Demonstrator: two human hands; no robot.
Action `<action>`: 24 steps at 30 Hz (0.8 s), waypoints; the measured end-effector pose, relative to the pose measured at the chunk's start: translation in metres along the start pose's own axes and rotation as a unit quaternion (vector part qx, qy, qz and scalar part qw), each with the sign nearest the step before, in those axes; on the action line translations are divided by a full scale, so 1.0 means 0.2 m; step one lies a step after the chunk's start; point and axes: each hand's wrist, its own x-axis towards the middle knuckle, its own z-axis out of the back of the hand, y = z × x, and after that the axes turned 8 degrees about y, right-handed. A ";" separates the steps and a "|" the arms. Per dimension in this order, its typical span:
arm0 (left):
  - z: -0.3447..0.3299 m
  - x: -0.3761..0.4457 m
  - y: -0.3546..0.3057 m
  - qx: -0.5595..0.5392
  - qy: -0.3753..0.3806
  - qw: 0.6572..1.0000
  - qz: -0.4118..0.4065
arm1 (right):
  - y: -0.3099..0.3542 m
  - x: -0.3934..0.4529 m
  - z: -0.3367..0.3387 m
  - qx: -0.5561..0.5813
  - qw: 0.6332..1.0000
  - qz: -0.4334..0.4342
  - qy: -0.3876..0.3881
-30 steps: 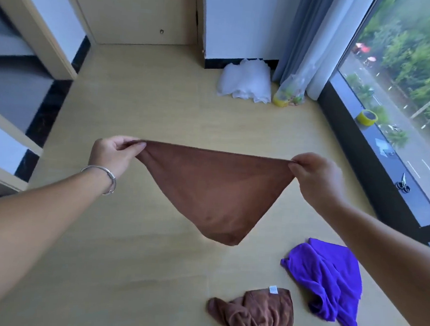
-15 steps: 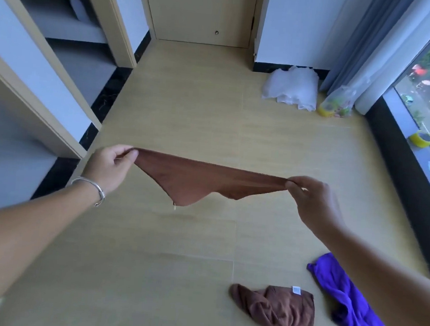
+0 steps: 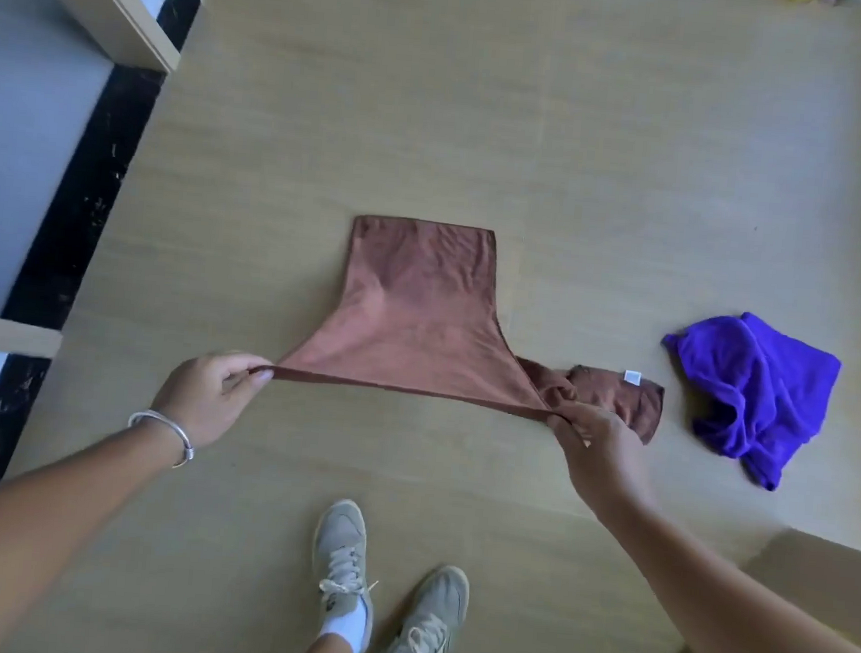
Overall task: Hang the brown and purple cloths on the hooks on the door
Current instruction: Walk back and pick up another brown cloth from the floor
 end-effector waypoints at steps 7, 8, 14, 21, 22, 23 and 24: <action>-0.37 -0.20 0.42 0.011 0.113 0.992 0.047 | -0.27 -0.30 -0.43 -0.051 0.989 -0.081 0.111; -0.41 -0.20 0.46 0.008 0.121 0.991 0.050 | -0.29 -0.30 -0.48 -0.053 0.988 -0.086 0.117; -0.57 -0.02 0.59 -0.027 0.095 0.992 0.072 | -0.35 -0.11 -0.70 -0.042 0.991 -0.091 0.092; -0.72 0.50 0.70 -0.131 0.007 0.989 0.061 | -0.42 0.40 -0.89 0.132 0.982 -0.132 -0.044; -0.74 0.59 0.71 -0.138 0.000 0.989 0.052 | -0.43 0.49 -0.91 0.139 0.979 -0.137 -0.065; -0.77 0.68 0.72 -0.137 -0.003 0.990 0.041 | -0.44 0.59 -0.93 0.139 0.977 -0.139 -0.083; -0.79 0.78 0.72 -0.131 -0.007 0.991 0.027 | -0.45 0.68 -0.94 0.138 0.975 -0.140 -0.098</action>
